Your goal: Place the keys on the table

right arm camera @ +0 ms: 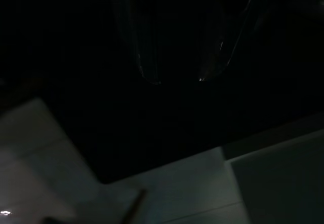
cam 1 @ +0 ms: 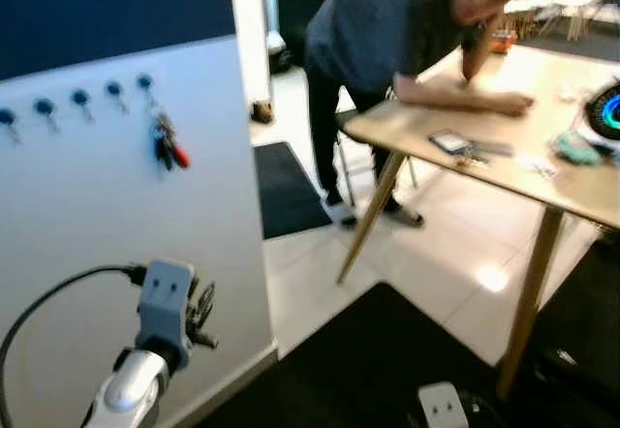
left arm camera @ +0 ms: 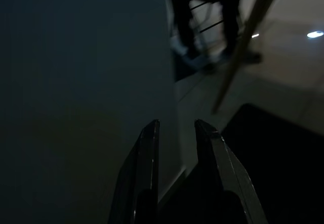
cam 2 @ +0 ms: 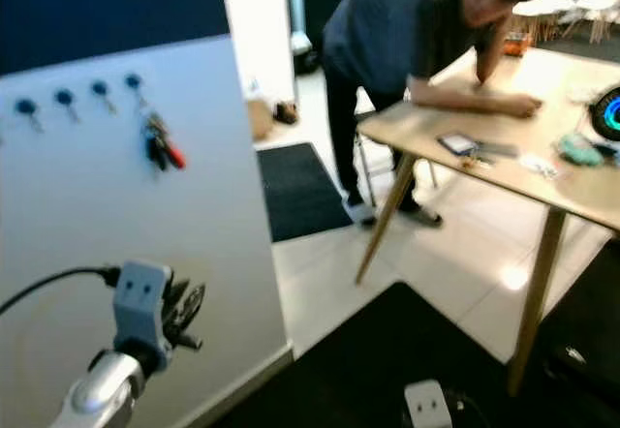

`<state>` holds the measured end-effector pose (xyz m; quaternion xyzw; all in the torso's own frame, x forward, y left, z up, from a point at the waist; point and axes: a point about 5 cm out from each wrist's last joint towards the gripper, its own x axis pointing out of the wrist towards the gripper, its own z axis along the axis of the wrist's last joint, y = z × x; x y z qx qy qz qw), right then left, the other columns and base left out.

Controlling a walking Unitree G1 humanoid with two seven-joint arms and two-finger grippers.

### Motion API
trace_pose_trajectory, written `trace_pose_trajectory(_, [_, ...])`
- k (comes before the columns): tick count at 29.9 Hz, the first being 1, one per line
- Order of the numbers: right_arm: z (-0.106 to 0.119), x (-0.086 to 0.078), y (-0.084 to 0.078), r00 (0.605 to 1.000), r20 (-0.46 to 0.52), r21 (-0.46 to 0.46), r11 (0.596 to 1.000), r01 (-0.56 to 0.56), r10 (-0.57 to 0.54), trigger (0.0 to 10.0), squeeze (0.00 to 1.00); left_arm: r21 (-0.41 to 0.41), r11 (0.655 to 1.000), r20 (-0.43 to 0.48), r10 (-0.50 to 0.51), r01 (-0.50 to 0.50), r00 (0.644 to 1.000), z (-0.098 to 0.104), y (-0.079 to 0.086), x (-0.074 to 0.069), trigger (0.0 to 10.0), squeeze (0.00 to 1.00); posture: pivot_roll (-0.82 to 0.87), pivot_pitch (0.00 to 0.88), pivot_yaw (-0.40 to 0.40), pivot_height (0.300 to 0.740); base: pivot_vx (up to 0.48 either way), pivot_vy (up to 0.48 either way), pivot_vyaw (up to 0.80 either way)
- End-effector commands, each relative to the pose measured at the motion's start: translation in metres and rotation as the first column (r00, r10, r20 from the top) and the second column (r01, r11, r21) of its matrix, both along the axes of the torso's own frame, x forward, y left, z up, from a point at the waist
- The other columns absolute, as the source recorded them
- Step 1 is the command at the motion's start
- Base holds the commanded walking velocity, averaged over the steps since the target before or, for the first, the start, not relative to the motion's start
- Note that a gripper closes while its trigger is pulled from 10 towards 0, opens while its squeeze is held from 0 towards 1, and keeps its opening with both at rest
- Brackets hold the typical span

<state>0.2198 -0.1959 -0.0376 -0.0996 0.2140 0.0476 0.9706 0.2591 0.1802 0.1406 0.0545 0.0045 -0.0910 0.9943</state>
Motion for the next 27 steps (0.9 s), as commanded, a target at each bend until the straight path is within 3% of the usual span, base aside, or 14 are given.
trace_pose_trajectory(1, [-0.0043,-0.0062,-0.0010,1.000,-0.022,0.002,1.000,0.006,-0.006,10.0,0.00,-0.001,1.000,-0.016,-0.002,0.002,1.000,-0.0029,-0.0017,0.0002,10.0,0.00,0.10,0.116,0.038,0.740,0.000,0.000,0.80])
trace_pose_trajectory(19, [-0.0039,-0.0059,-0.0025,1.000,-0.020,-0.003,1.000,0.011,-0.011,10.0,0.00,-0.001,1.000,-0.012,-0.006,0.006,1.000,-0.0023,-0.0034,0.0016,10.0,0.00,0.10,0.115,0.038,0.740,0.000,0.000,0.79])
trace_pose_trajectory(27, [-0.0034,-0.0057,-0.0031,0.999,-0.013,0.005,1.000,0.031,-0.031,10.0,0.00,0.007,1.000,-0.008,-0.009,0.009,1.000,-0.0007,-0.0055,0.0028,10.0,0.00,0.10,0.119,0.040,0.740,0.000,0.000,0.00])
